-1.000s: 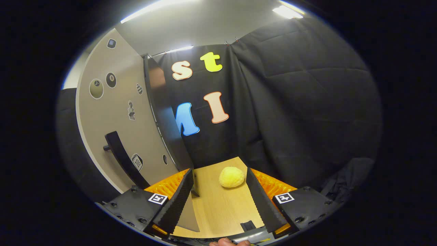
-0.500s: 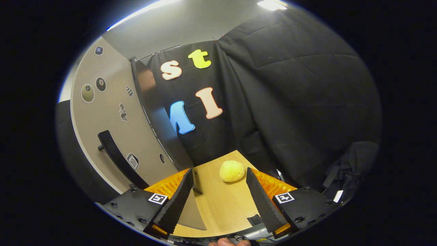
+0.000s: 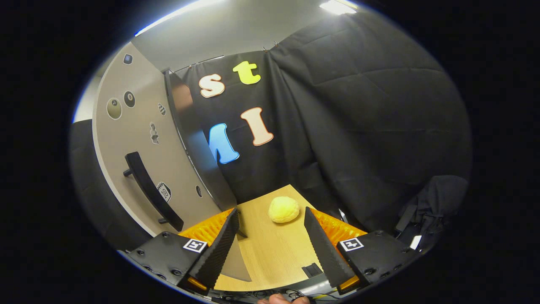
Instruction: Open the cabinet door with the right hand, grasp the bottle in the cabinet with the left hand and place it on the coaster, then close the cabinet door with the right hand.
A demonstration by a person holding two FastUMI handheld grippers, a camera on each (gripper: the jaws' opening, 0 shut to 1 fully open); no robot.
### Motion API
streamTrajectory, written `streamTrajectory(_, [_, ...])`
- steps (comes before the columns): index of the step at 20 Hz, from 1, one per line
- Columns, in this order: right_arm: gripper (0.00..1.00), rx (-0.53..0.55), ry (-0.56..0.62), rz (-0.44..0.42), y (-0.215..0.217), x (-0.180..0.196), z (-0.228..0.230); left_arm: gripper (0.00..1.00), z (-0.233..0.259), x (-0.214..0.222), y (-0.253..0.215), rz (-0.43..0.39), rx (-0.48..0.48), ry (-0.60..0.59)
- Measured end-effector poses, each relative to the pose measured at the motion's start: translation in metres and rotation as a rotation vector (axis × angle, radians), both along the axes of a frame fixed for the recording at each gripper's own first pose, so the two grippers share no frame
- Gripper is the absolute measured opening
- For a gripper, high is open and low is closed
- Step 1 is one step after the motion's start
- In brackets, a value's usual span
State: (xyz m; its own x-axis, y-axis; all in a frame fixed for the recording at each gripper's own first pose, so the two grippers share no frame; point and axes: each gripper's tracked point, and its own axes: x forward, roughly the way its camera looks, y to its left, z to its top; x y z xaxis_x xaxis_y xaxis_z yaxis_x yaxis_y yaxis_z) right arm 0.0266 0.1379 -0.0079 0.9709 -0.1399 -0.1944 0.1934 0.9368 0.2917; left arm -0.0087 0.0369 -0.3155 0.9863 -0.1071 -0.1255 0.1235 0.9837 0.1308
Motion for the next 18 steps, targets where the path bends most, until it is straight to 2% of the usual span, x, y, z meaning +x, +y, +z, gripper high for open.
streamTrajectory(2, [0.98, -0.004, -0.005, 0.002, 0.0, -0.004, -0.001, 0.88, 0.025, -0.004, 0.0, -0.003, -0.007, -0.029])
streamTrajectory(7, [0.98, -0.019, -0.018, 0.032, 0.007, -0.004, -0.004, 0.9, 0.101, -0.032, 0.0, -0.016, -0.041, -0.095])
streamTrajectory(8, [0.98, -0.018, -0.027, 0.041, 0.009, -0.001, -0.005, 0.88, 0.114, -0.039, -0.002, -0.021, -0.038, -0.098])
streamTrajectory(9, [0.98, -0.017, -0.034, 0.054, 0.011, 0.004, -0.004, 0.9, 0.124, -0.048, -0.006, -0.026, -0.028, -0.084])
streamTrajectory(10, [0.98, -0.013, -0.041, 0.072, 0.014, 0.011, -0.004, 0.88, 0.13, -0.058, -0.006, -0.011, -0.018, -0.075])
streamTrajectory(11, [0.98, -0.007, -0.038, 0.089, 0.016, 0.017, -0.006, 0.93, 0.135, -0.071, -0.007, 0.003, -0.018, -0.065])
streamTrajectory(12, [0.98, 0.0, -0.04, 0.105, 0.017, 0.023, -0.007, 0.9, 0.132, -0.085, -0.015, 0.005, -0.034, -0.041])
streamTrajectory(15, [0.98, 0.001, -0.042, 0.142, 0.017, 0.034, -0.003, 0.88, 0.122, -0.13, -0.033, 0.042, -0.12, 0.056])
streamTrajectory(18, [0.98, -0.022, -0.073, 0.163, 0.011, 0.043, 0.007, 0.88, 0.136, -0.15, -0.054, 0.056, -0.201, 0.083])
